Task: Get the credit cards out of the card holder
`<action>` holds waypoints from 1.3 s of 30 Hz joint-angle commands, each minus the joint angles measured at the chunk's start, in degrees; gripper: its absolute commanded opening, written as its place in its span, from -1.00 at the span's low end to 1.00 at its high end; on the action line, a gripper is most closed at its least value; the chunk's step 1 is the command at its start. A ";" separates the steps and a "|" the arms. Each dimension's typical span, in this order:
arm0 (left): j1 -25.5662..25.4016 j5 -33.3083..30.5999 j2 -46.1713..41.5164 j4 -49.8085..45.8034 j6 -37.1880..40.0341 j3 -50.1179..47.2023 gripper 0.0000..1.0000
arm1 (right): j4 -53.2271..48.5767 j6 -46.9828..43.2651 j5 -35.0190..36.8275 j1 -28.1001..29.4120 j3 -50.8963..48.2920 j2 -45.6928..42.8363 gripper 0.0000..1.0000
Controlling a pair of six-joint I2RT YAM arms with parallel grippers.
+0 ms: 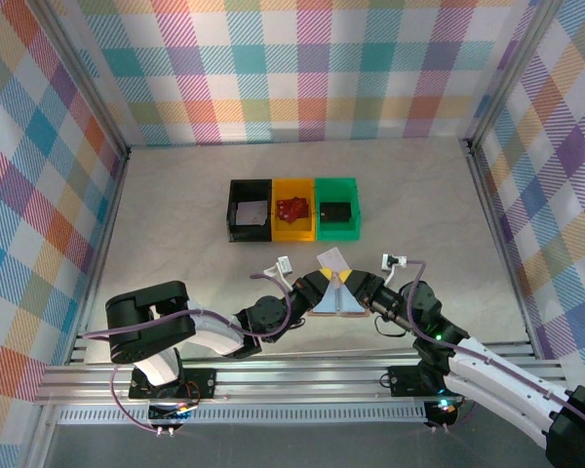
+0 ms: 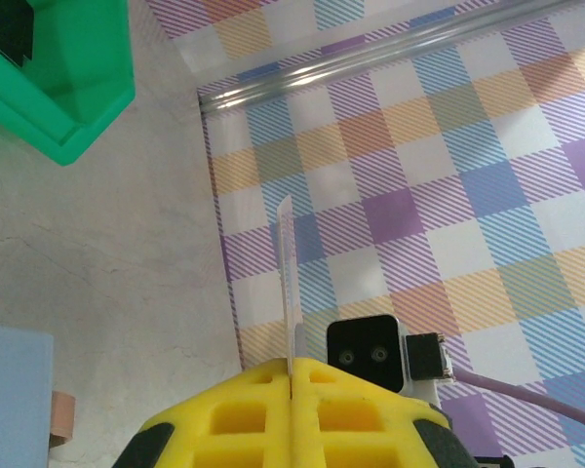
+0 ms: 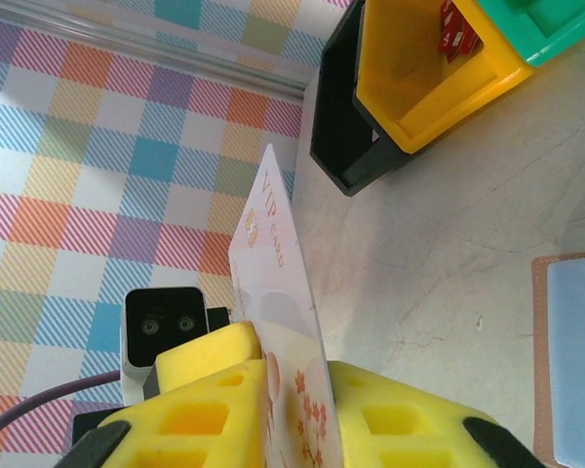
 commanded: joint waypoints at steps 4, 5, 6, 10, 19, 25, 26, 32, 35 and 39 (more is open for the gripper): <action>-0.60 -0.83 0.60 2.19 -0.44 0.20 -1.00 | 2.16 -0.11 0.22 0.70 0.51 -0.83 -0.62; -0.67 -0.88 0.69 2.19 -0.74 0.19 -1.00 | 2.18 -0.10 0.23 0.70 0.56 -0.80 -0.62; -0.65 -0.79 0.80 2.19 -0.85 0.19 -1.00 | 2.16 -0.10 0.22 0.70 0.53 -0.91 -0.63; -0.67 -0.46 1.11 2.19 -1.20 0.28 -0.97 | 1.53 -0.11 0.55 0.79 0.73 -1.14 -0.78; -0.67 -0.41 0.87 2.19 -1.11 0.02 -0.76 | -3.38 0.34 1.87 0.79 1.48 -3.23 -1.00; -0.42 1.36 0.13 2.02 -0.31 -0.57 -0.29 | -7.59 -2.96 1.89 0.79 3.15 -4.77 -1.00; 0.09 2.54 0.03 1.99 -0.55 -0.83 -0.25 | -8.85 -3.74 1.98 0.78 3.67 -5.09 -1.00; 6.77 18.24 -0.24 1.58 -5.64 -3.25 -0.07 | -16.58 -9.66 0.40 0.62 7.04 -5.62 -1.00; 10.04 24.38 -1.12 1.36 -6.82 -5.47 -0.07 | -18.08 -11.78 -1.43 0.37 8.30 -4.96 -1.00; 13.03 28.35 -5.73 -3.67 -5.93 -8.18 -0.07 | -19.55 -13.06 -4.17 -0.96 9.29 -4.19 -1.00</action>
